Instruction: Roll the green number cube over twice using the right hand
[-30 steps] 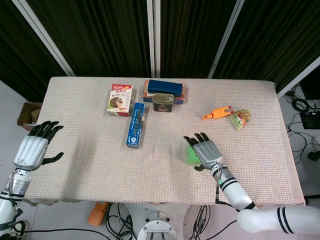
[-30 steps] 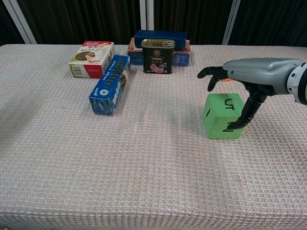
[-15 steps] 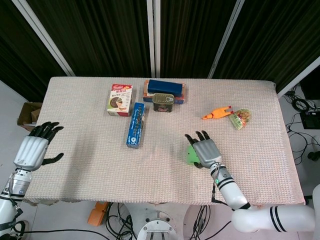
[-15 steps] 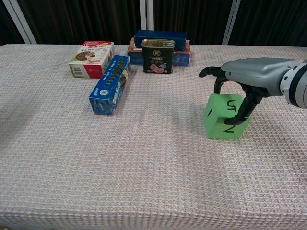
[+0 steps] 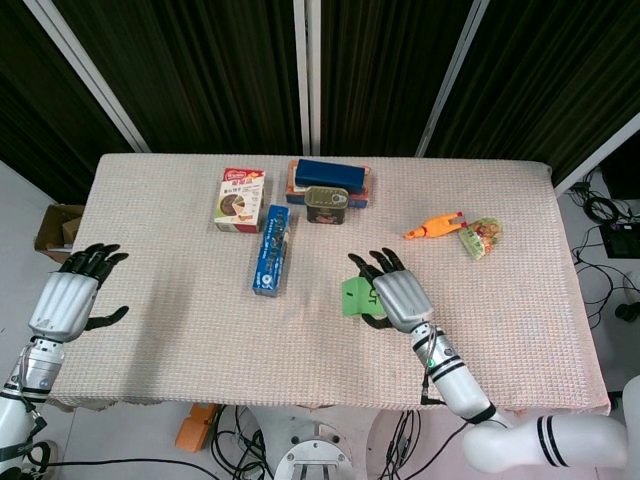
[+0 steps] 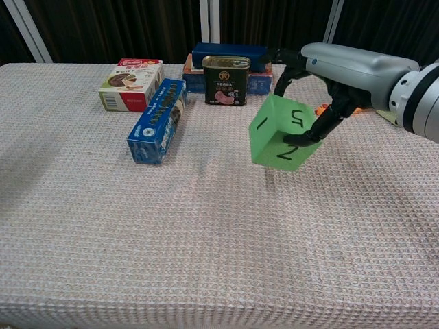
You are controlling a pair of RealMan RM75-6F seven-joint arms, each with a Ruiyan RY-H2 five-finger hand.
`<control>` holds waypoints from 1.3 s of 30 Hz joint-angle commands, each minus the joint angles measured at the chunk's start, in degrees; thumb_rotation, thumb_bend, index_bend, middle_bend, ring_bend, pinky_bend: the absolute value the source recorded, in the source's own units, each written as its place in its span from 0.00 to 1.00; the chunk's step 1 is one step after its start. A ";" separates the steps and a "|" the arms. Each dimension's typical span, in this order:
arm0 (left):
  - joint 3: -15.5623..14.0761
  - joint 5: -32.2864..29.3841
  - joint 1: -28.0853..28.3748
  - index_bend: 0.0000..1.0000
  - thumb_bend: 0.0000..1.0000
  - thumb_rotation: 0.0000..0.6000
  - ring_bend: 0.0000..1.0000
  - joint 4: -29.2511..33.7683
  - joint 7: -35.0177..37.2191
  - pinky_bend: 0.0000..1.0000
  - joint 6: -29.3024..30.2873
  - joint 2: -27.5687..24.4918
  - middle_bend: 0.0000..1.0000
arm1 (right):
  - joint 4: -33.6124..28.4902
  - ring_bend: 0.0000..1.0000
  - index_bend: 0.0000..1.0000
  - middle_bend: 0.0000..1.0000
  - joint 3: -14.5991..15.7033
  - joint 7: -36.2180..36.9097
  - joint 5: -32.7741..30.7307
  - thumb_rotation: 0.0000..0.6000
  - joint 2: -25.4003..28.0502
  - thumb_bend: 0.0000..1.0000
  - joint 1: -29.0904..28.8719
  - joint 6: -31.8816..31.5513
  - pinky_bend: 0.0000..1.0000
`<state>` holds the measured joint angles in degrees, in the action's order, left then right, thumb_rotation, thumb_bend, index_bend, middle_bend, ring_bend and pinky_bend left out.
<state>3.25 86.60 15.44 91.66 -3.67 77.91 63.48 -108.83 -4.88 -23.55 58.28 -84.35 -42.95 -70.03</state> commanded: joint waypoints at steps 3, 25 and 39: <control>-0.07 -0.14 -0.08 0.20 0.18 0.92 0.12 -0.02 -0.29 0.20 -0.04 -0.16 0.15 | 23.56 0.09 0.00 0.61 0.57 54.17 20.66 1.00 -8.07 0.24 6.47 2.89 0.00; 0.33 2.92 -0.38 0.23 0.18 0.91 0.12 -4.60 2.31 0.20 3.81 2.43 0.15 | 49.45 0.12 0.00 0.62 6.06 85.75 33.00 1.00 -13.56 0.20 7.96 4.73 0.00; 0.36 2.80 -0.31 0.24 0.18 0.91 0.12 -4.55 2.06 0.20 3.71 2.37 0.15 | 47.92 0.00 0.00 0.02 7.55 81.47 35.28 1.00 -10.60 0.00 9.55 1.93 0.00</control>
<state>3.61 89.42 15.13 87.11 -1.60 81.62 65.84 -60.52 2.59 58.97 93.20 -95.41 -33.75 -67.25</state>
